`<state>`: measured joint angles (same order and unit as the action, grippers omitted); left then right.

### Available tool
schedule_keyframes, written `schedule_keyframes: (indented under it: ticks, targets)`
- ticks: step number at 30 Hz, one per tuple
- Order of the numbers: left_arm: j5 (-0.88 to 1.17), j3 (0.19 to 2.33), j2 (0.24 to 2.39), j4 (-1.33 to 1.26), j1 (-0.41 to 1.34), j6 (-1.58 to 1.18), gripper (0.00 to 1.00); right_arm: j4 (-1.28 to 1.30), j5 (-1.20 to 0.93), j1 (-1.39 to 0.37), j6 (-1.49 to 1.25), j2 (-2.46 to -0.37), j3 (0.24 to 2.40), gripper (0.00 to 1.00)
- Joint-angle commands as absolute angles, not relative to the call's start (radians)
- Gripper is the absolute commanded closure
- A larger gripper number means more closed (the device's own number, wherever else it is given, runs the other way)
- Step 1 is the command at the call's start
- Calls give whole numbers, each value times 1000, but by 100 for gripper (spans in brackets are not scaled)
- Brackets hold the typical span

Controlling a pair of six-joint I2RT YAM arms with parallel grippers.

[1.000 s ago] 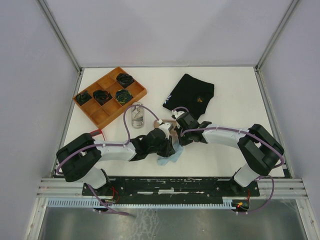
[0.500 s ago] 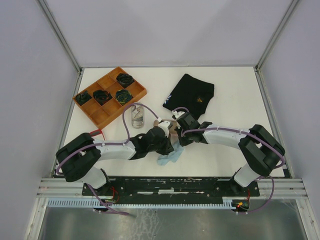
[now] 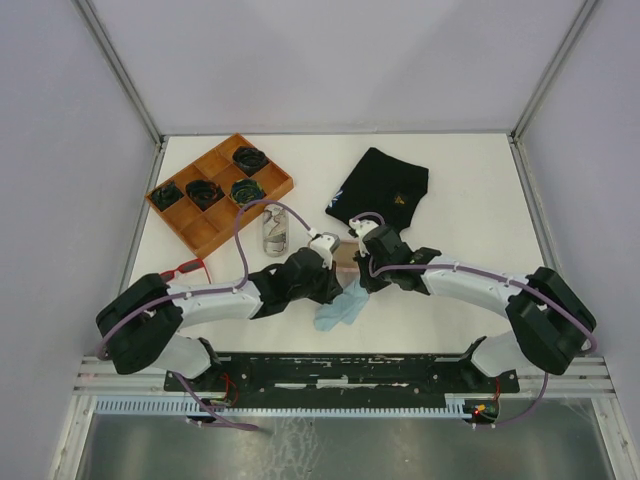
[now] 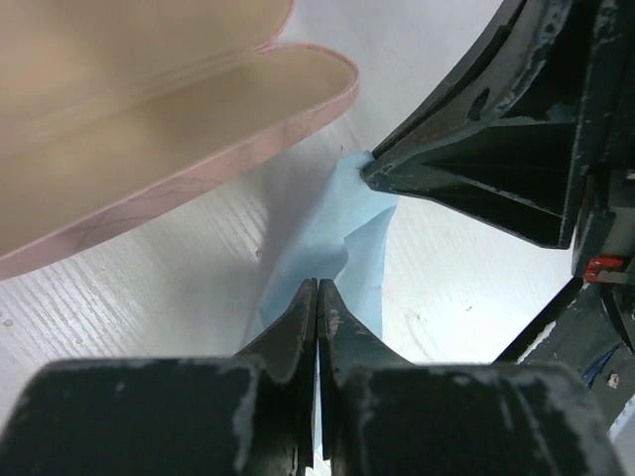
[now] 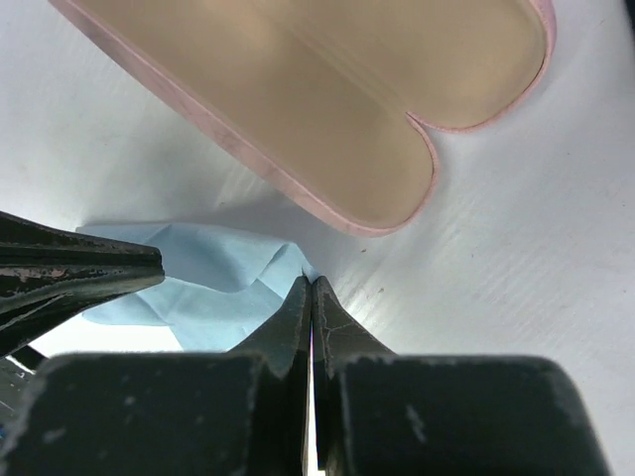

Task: Organize the sunglasses
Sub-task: Adjust the glasses cleaning cloth at the center of the board.

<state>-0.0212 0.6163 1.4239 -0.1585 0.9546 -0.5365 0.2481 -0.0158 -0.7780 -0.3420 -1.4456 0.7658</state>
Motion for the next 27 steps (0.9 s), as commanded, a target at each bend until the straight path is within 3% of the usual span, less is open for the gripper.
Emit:
schedule_keyframes:
  ticks: [1, 7, 27]
  targets:
    - [-37, 624, 1362, -187, 950, -479, 97, 230, -28, -778, -327, -1401, 758, 100]
    - [-75, 587, 1303, -204, 941, -482, 97, 238, -18, -778, -319, -1385, 756, 100]
    - [69, 525, 1408, -331, 888, -488, 97, 227, -26, -778, -330, -1430, 763, 100]
